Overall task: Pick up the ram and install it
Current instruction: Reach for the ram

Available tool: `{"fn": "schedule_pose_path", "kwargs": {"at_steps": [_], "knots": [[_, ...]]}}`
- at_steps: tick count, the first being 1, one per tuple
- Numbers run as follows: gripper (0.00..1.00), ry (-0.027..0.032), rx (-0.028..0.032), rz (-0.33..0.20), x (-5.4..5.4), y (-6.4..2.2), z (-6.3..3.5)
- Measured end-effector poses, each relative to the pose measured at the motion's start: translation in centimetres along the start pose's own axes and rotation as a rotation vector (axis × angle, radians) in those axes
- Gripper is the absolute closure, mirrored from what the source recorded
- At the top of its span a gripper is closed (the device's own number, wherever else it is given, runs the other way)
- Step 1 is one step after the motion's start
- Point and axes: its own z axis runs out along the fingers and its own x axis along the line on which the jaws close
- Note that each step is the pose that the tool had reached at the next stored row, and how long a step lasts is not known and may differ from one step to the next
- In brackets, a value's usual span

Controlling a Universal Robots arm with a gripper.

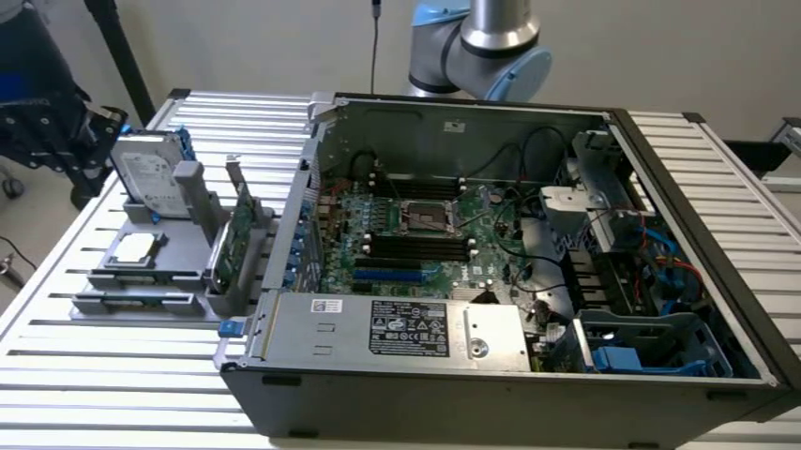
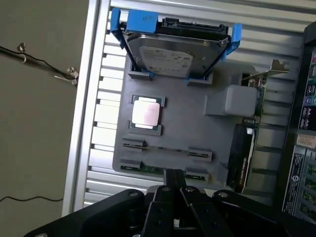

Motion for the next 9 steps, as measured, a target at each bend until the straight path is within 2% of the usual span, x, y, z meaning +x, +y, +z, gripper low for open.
{"fn": "schedule_pose_path", "kwargs": {"at_steps": [2, 4, 6, 9], "knots": [[0.89, 0.0005, 0.0025, -0.001, 0.03, -0.41, 0.14], [0.89, 0.0014, 0.0094, -0.001, 0.05, -0.78, 0.24], [0.89, 0.0029, 0.0211, -0.001, 0.03, -0.99, 0.31], [0.89, 0.0062, 0.0441, 0.0, -0.04, -1.16, 0.38]]}}
